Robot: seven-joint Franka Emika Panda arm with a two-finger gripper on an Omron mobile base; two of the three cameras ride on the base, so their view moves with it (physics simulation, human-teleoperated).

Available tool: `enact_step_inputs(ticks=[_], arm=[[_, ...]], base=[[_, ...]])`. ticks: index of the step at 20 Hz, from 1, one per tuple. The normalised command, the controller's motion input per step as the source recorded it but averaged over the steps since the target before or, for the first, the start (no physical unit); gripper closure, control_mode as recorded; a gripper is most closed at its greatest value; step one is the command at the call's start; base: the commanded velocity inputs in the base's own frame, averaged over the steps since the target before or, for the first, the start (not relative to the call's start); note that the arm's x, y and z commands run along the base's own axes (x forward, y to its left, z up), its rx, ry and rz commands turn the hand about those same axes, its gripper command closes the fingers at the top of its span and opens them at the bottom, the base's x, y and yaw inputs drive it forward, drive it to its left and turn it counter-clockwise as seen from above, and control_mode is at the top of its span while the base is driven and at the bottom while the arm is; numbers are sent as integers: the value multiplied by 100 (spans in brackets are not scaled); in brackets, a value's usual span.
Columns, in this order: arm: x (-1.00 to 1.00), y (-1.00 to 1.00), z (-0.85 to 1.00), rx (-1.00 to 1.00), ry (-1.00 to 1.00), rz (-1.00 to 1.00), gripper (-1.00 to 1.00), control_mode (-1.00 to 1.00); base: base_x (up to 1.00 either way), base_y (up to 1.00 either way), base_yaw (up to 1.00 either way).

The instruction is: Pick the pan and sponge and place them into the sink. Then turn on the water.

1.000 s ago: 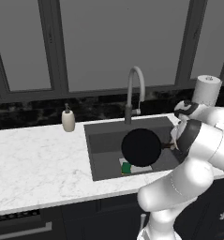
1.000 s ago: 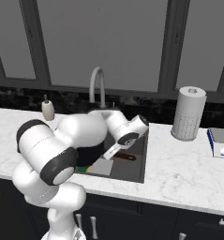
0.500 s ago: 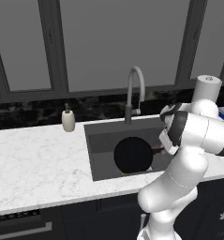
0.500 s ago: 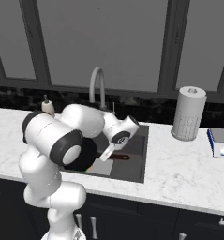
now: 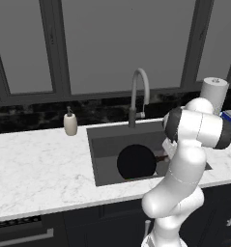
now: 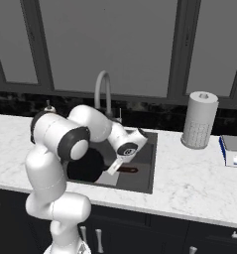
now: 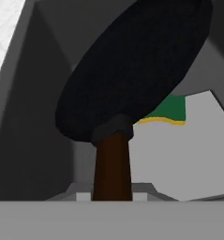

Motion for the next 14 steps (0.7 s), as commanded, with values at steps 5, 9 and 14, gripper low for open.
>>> enact_step_inputs(ticks=[5,9,14], arm=[[5,1,-32,0,-6,0,100,-100],[4,4,-30,0,-9,0,100,-100],[9,23,-21,-1,-10,0,100,-100]], base=[[0,0,0],[0,0,0],[0,0,0]])
